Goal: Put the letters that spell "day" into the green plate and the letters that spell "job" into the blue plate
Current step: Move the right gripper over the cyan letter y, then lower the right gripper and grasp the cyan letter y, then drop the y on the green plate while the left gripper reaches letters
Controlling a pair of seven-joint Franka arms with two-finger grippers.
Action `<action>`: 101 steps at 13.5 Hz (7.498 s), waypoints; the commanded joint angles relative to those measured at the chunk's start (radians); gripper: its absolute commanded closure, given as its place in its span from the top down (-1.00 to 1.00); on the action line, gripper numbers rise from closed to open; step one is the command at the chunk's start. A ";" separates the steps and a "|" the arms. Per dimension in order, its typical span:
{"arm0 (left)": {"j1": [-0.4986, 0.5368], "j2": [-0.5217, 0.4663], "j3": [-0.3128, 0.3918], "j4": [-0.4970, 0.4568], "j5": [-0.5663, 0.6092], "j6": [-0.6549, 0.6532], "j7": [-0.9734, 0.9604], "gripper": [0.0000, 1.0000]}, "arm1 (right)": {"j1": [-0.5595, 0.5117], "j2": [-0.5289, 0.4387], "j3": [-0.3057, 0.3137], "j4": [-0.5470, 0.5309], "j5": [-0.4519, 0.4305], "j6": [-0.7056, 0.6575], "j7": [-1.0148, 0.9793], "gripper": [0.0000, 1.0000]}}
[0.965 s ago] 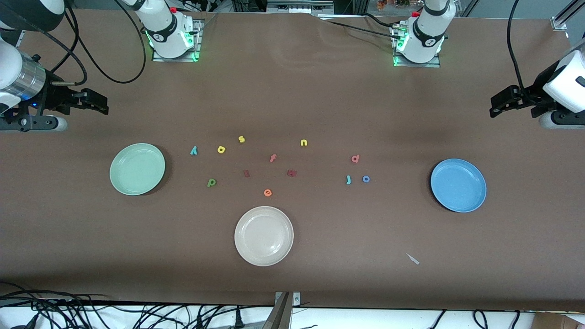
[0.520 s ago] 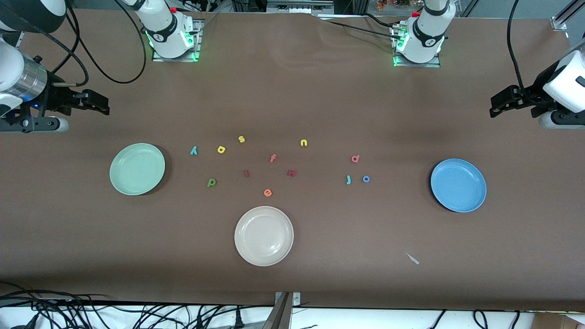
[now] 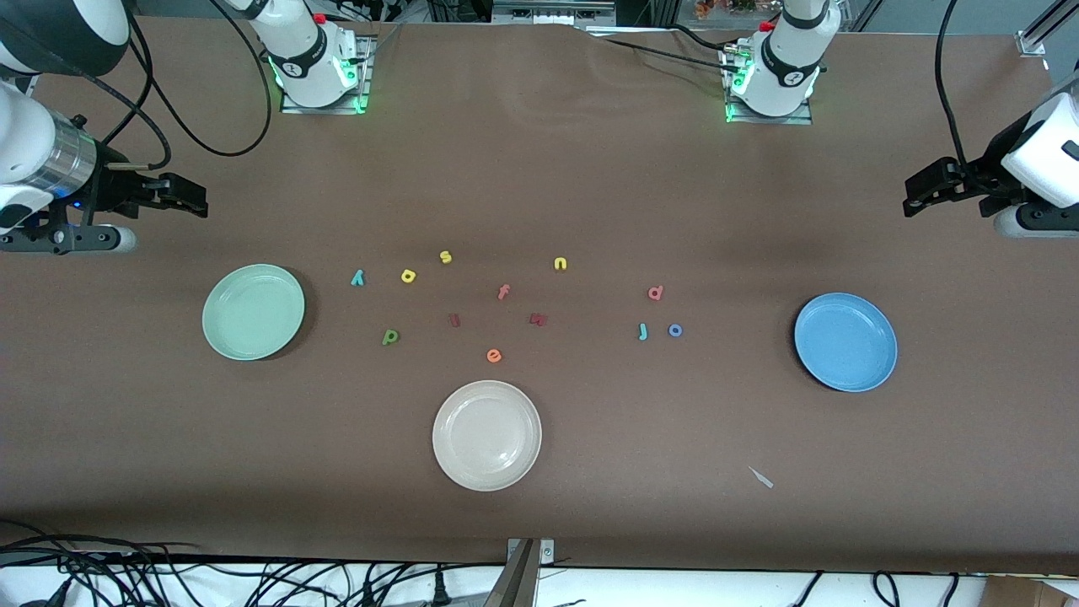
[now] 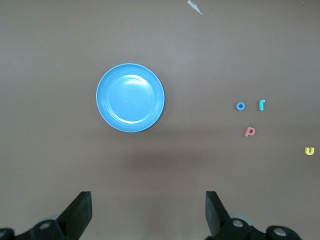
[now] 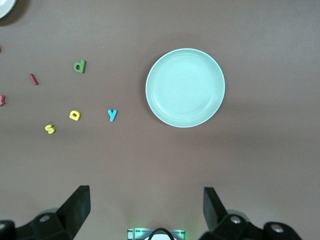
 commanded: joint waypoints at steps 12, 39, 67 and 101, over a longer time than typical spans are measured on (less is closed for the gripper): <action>-0.014 0.009 -0.045 0.022 0.009 -0.005 0.001 1.00 | 0.009 -0.042 0.143 -0.046 0.056 -0.004 0.242 1.00; -0.011 0.008 -0.047 0.020 0.010 -0.013 -0.003 1.00 | 0.017 0.079 0.223 -0.583 0.038 0.758 0.390 1.00; 0.001 0.006 -0.042 0.022 -0.003 -0.024 -0.009 1.00 | 0.018 0.337 0.169 -0.636 -0.085 1.088 0.390 0.41; -0.145 0.089 -0.157 -0.462 -0.036 0.770 -0.155 1.00 | 0.002 0.346 -0.004 -0.369 -0.107 0.754 -0.044 -0.80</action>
